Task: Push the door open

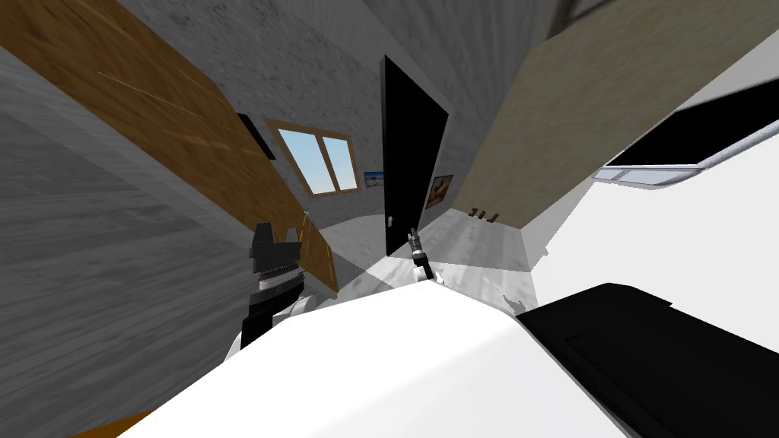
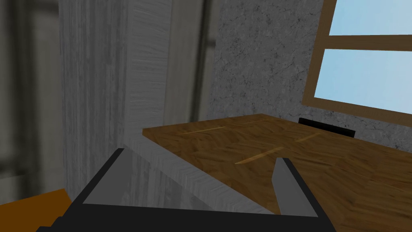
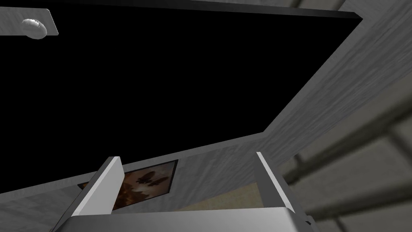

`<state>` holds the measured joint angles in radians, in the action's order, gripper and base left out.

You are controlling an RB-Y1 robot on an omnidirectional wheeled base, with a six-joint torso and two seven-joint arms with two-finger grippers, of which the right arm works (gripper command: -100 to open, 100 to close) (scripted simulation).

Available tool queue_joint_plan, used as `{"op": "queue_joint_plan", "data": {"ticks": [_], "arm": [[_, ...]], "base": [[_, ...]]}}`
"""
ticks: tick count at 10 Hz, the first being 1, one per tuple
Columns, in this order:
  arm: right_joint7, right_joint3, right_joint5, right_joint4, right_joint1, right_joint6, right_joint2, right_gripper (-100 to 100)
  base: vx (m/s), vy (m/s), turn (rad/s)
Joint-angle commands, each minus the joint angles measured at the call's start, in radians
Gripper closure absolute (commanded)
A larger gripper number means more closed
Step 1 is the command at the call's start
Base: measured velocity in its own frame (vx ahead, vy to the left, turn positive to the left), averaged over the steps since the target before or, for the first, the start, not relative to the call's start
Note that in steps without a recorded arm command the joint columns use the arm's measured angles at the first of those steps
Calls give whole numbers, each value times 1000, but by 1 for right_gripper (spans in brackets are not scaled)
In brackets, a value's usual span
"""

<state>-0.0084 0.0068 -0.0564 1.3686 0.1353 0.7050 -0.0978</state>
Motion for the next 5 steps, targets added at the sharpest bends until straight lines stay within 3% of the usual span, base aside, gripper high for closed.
{"op": "queue_joint_plan", "data": {"ticks": [1, 5], "arm": [[-1, 0, 4, -47, -20, 9, 1, -100], [-5, -2, 12, -157, -68, 24, 1, -100]], "base": [[70, -90, 158], [62, -95, 128]]}}
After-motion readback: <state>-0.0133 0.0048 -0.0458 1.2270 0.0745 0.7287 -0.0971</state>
